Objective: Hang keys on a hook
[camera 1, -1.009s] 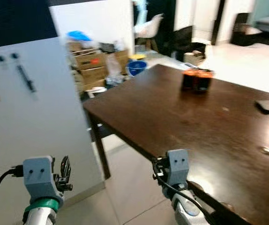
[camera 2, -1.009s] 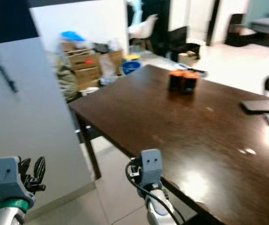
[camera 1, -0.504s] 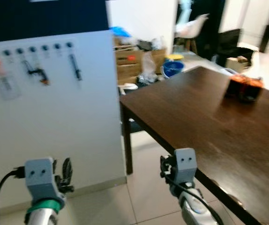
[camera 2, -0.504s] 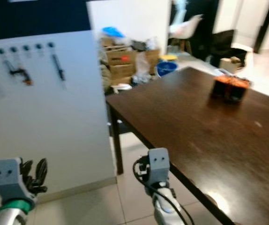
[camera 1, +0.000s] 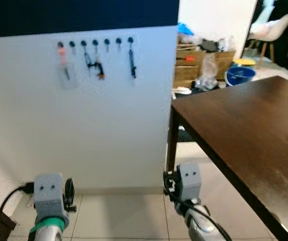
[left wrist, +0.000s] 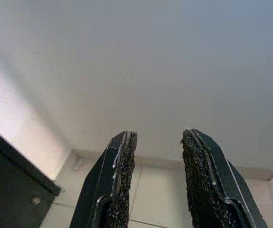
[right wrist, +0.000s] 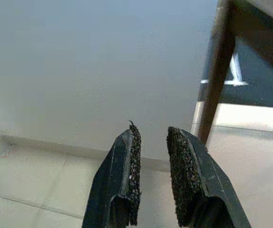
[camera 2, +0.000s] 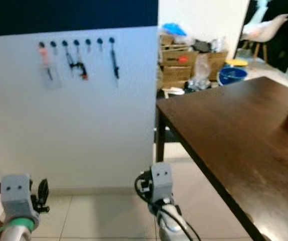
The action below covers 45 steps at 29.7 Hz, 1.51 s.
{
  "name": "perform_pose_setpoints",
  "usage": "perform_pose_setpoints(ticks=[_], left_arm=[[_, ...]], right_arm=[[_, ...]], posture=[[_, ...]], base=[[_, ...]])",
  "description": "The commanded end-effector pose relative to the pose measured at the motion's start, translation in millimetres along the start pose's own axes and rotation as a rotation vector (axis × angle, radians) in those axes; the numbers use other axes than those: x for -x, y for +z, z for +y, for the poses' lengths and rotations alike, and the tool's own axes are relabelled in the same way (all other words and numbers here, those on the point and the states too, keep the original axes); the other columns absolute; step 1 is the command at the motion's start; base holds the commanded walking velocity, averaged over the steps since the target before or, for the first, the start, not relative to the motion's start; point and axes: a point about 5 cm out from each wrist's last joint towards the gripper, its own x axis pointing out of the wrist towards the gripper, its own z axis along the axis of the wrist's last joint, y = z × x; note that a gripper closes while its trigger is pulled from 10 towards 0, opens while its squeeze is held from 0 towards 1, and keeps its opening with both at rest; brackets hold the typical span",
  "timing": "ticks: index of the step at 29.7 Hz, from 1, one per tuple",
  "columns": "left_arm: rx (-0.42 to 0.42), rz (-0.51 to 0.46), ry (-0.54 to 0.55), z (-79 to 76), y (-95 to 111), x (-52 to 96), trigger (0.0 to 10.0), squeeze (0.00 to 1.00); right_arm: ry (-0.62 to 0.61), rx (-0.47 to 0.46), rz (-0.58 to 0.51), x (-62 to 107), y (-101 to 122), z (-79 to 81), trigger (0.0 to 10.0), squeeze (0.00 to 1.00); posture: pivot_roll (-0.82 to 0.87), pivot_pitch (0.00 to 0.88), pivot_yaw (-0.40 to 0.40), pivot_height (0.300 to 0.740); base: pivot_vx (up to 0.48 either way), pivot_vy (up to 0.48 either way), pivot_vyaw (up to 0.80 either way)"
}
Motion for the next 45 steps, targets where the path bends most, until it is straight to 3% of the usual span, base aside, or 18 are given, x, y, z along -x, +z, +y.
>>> perform_pose_setpoints(ticks=[1, 14, 23, 42, 45], left_arm=[[-0.03, 0.009, 0.036, 8.3, -8, 2.6, 10.0, 0.0], [-0.004, -0.024, 0.069, 1.2, -8, 2.9, 10.0, 0.0], [-0.018, -0.052, 0.018, -6.1, -5, 2.2, 10.0, 0.0], [0.005, -0.028, -0.014, -4.0, -8, 1.8, 10.0, 0.0], [0.007, -0.028, -0.021, -4.0, -8, 1.7, 10.0, 0.0]], right_arm=[[0.017, 0.012, -0.004, 0.1, -1, 8.3, 10.0, 0.0], [0.087, 0.065, 0.003, -1.2, 2, 8.3, 10.0, 0.0], [0.052, 0.035, 0.003, -0.2, -1, 4.0, 10.0, 0.0], [0.029, 0.002, 0.002, 2.7, -3, 2.4, 10.0, 0.0], [0.016, -0.053, 0.017, 3.3, -5, 0.7, 10.0, 0.0]], posture=[[-0.15, 0.017, 0.138, 0.74], [-0.18, 0.024, 0.047, 0.74], [-0.18, 0.038, 0.079, 0.74], [-0.18, 0.03, 0.109, 0.74], [-0.18, 0.03, 0.109, 0.74]], base=[[0.0, 0.0, 0.8], [0.0, 0.0, 0.8], [0.0, 0.0, 0.8], [0.0, 0.0, 0.8], [0.0, 0.0, 0.0]])
